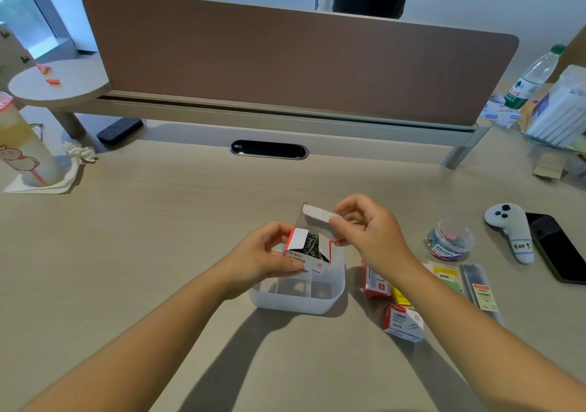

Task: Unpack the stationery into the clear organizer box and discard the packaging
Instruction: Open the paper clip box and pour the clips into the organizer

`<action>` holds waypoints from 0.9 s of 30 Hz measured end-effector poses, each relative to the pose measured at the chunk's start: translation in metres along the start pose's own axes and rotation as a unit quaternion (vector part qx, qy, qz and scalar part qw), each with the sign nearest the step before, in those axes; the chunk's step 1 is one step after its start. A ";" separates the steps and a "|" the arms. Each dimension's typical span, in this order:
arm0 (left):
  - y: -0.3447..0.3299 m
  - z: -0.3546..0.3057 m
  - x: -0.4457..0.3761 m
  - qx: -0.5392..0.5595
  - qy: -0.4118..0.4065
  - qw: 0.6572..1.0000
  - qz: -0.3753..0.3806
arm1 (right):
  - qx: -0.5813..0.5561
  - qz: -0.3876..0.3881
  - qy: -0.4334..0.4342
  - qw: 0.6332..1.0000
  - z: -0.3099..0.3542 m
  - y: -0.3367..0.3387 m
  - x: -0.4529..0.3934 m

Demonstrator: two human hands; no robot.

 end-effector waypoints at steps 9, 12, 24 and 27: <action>0.013 0.005 -0.002 0.034 0.000 0.999 -0.008 | -0.041 0.055 -0.050 0.996 -0.017 -0.026 -0.007; 0.018 0.006 -0.003 0.025 -0.004 1.000 -0.013 | -0.078 0.099 -0.087 0.988 -0.025 -0.037 -0.008; 0.038 0.004 -0.013 -0.103 -0.066 0.990 -0.065 | -0.070 0.080 0.031 0.994 -0.033 -0.057 -0.024; 0.044 0.006 -0.006 -0.149 -0.122 0.978 -0.075 | -0.042 0.073 0.071 0.994 -0.036 -0.068 -0.021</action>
Point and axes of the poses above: each hand's wrist, its own x-axis away from the middle knuckle, its own y-axis out of the back of the hand, z = x × y, the point moved 8 cm from there along -x, towards the middle knuckle, and after that the axes turned 10 degrees about -y, right-handed, at the moved point
